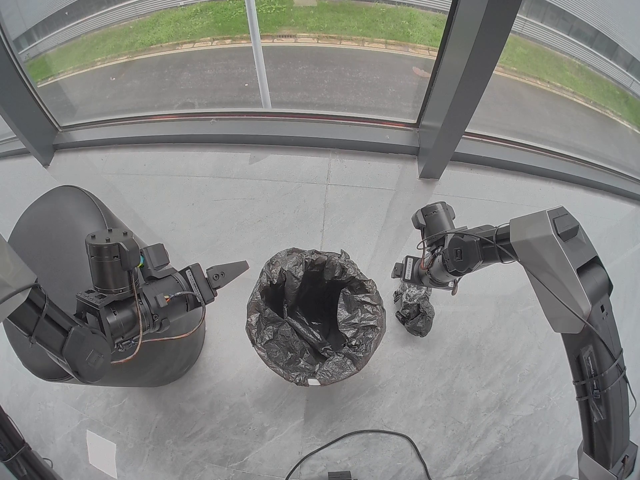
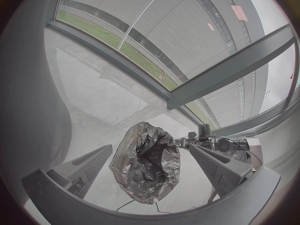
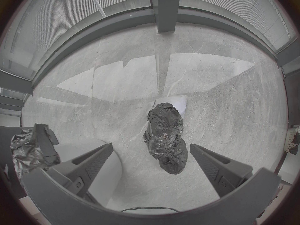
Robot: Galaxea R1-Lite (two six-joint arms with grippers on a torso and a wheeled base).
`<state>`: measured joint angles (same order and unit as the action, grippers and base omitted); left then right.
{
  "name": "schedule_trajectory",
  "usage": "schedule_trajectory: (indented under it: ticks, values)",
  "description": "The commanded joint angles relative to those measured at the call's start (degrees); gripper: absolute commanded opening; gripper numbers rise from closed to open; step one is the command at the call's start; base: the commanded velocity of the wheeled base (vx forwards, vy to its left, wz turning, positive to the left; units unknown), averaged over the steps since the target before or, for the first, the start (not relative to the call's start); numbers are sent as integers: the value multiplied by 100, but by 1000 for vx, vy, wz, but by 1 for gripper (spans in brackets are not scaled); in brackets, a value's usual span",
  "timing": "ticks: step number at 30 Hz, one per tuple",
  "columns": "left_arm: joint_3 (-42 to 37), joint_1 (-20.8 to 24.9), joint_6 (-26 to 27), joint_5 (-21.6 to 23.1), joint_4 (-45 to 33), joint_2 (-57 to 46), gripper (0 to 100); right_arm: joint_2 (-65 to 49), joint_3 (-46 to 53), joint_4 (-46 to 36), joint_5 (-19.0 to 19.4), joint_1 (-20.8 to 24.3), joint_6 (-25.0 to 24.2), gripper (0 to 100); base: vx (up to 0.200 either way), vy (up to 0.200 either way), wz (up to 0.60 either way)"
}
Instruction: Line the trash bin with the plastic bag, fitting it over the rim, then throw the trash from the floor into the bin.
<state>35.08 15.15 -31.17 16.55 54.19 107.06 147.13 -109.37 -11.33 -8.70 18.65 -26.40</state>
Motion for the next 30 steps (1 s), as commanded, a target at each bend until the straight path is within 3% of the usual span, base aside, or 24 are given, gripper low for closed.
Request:
schedule_trajectory:
  ticks: [1,13,16,20,30]
  values:
    - [16,-4,-12,-3,4,70,100,299,-119,-1,0,-195,56,100,0,0,0]
    - [42,14,-3,-30,13,316,100,1354,-522,-353,-8,-274,689,100,0,0,0]
    - [34,5,-21,-30,118,324,100,1670,-522,-933,-79,-248,663,100,0,0,0]
    - [-10,5,-21,-38,347,430,100,2162,-522,-1135,-184,-257,654,100,0,0,0]
    - [-54,14,-21,-47,496,518,100,2435,-522,-2207,-114,-266,575,100,0,0,0]
